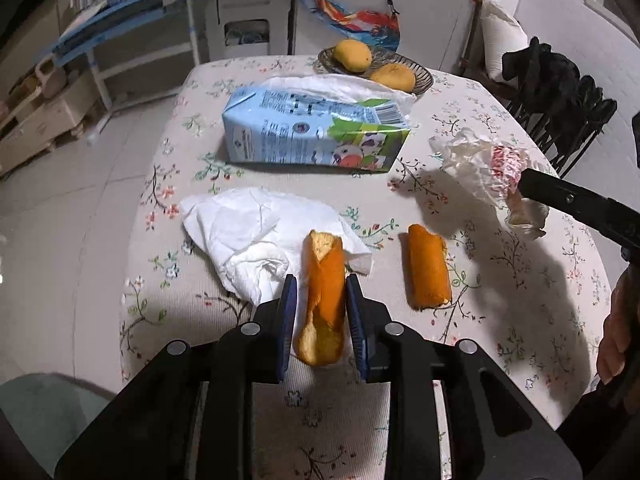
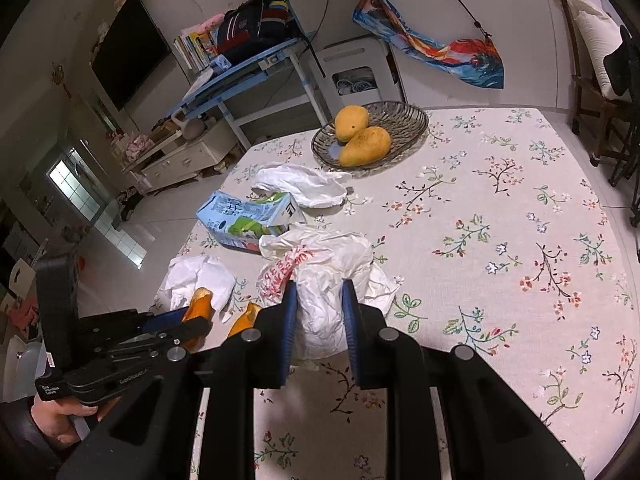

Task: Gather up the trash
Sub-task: 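Lift the peel with the left tool while the right tool holds the white bag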

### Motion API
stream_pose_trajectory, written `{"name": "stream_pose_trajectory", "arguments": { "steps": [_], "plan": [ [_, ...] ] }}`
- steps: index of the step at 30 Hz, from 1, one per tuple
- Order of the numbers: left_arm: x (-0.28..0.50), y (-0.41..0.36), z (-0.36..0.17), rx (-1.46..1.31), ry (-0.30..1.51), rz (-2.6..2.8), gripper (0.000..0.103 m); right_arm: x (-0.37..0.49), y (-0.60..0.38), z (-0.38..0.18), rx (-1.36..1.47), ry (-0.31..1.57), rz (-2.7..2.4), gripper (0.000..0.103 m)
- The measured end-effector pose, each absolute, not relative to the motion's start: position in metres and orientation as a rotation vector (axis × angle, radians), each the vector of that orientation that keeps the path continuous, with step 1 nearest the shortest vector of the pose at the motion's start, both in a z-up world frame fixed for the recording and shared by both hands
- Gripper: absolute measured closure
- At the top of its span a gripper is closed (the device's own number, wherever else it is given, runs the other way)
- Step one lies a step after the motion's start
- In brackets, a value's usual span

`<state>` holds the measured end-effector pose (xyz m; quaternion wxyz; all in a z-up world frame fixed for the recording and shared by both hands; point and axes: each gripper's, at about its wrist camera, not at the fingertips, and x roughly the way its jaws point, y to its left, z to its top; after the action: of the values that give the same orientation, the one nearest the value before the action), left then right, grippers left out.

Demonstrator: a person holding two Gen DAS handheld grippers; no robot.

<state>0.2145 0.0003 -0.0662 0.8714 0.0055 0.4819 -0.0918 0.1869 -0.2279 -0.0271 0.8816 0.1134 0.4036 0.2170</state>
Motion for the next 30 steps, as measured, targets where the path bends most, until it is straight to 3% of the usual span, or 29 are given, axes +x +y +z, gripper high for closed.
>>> {"name": "stream_pose_trajectory", "arguments": {
  "steps": [7,20,24,30],
  "plan": [
    [0.204,-0.003,-0.046,0.04,0.925,-0.191,0.089,0.185,-0.229,-0.026,0.244,0.84,0.448,0.08],
    [0.198,-0.017,-0.059,0.124,0.948,-0.212,0.09,0.176,-0.234,-0.028,0.262,0.849,0.443,0.08],
    [0.191,-0.021,-0.05,0.151,0.914,-0.217,0.1,0.175,-0.236,-0.028,0.273,0.847,0.441,0.08],
    [0.178,-0.011,-0.032,0.068,0.864,-0.233,0.101,0.167,-0.242,-0.023,0.298,0.826,0.438,0.08]
  ]
}}
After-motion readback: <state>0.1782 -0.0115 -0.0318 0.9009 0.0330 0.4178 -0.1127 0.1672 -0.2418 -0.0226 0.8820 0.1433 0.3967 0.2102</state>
